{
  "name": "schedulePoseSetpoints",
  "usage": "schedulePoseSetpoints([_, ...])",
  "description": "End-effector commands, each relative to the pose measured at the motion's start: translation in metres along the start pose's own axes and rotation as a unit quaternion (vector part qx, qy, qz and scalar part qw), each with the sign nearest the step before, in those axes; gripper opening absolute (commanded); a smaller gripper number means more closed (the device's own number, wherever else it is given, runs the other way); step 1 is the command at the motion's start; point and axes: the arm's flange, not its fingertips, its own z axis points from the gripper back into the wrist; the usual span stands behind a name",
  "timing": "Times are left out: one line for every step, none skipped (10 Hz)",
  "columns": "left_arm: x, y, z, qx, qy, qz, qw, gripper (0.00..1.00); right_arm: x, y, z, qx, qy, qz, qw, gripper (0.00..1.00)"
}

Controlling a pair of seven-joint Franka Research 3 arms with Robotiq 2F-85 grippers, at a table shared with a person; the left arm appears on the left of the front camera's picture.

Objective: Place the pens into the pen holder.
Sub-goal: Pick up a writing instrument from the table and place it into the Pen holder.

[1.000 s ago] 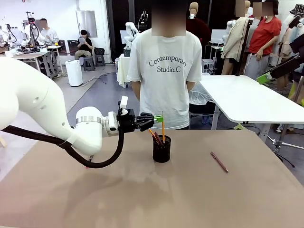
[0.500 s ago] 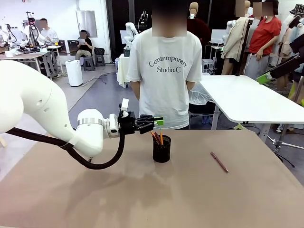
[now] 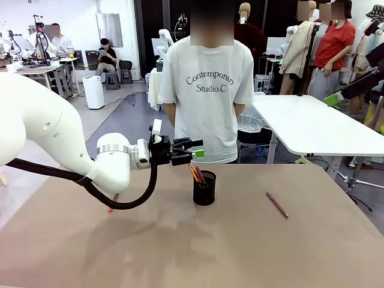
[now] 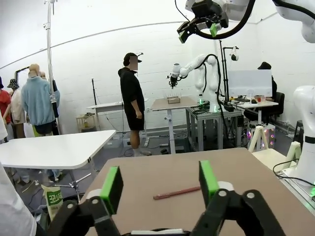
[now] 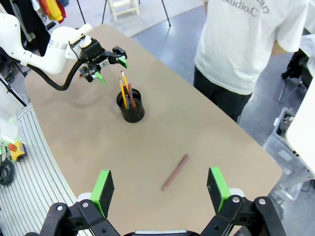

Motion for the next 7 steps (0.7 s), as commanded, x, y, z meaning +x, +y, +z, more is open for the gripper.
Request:
schedulePoseSetpoints([0.008, -0.009, 0.003, 0.003, 0.000, -0.018, 1.000, 1.00, 0.002, 0.000, 0.000, 0.004, -0.009, 0.002, 1.000, 1.00])
schedulePoseSetpoints([0.007, -0.004, 0.006, -0.004, 0.004, -0.024, 1.000, 1.00, 0.002, 0.000, 0.000, 0.004, -0.009, 0.002, 1.000, 1.00])
schedulePoseSetpoints([0.020, -0.016, 0.007, 0.006, 0.032, -0.020, 0.999, 1.00, 0.002, 0.000, 0.000, 0.004, -0.009, 0.002, 1.000, 1.00])
schedulePoseSetpoints([0.031, -0.024, 0.016, 0.024, 0.092, -0.030, 0.995, 1.00, 0.002, 0.000, 0.000, 0.004, -0.009, 0.002, 1.000, 1.00])
schedulePoseSetpoints([0.046, -0.029, 0.032, 0.032, 0.122, -0.021, 0.992, 1.00, 0.002, 0.000, 0.000, 0.004, -0.009, 0.002, 1.000, 1.00])
schedulePoseSetpoints([0.069, -0.040, 0.047, 0.044, 0.154, -0.029, 0.987, 1.00, 0.002, 0.000, 0.000, 0.004, -0.009, 0.002, 1.000, 1.00])
schedulePoseSetpoints([0.087, -0.049, 0.056, 0.081, 0.189, -0.047, 0.977, 1.00, 0.002, 0.000, 0.000, 0.004, -0.009, 0.002, 1.000, 1.00])
